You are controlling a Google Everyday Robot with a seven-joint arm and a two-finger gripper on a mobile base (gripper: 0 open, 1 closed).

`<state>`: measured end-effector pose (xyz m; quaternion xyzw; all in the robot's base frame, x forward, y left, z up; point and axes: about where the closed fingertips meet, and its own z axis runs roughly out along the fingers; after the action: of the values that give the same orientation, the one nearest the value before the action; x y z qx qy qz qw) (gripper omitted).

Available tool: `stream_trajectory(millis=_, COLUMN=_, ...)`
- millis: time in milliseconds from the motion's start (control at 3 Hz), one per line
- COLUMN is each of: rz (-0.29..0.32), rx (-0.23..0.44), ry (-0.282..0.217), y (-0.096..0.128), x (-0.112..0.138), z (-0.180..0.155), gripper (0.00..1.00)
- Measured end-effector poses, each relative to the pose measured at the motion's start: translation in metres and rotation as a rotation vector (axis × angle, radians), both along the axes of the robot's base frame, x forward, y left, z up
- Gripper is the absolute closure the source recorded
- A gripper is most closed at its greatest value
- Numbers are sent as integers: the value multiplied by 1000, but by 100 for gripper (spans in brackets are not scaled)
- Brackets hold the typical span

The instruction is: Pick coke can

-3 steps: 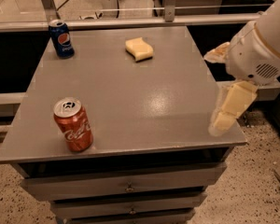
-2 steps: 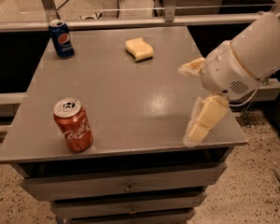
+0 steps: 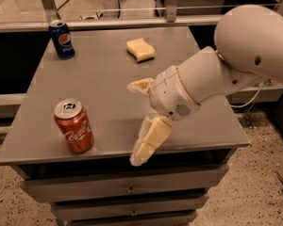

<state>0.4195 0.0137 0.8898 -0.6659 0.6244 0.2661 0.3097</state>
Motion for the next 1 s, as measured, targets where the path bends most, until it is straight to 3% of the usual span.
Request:
stream_trajectory(millis=333, rz=-3, rx=9, ry=-5, y=2, x=0, z=0, gripper=0)
stream_trajectory(millis=1000, rz=-39, rx=187, ry=-34, y=52, x=17, z=-13, gripper=0)
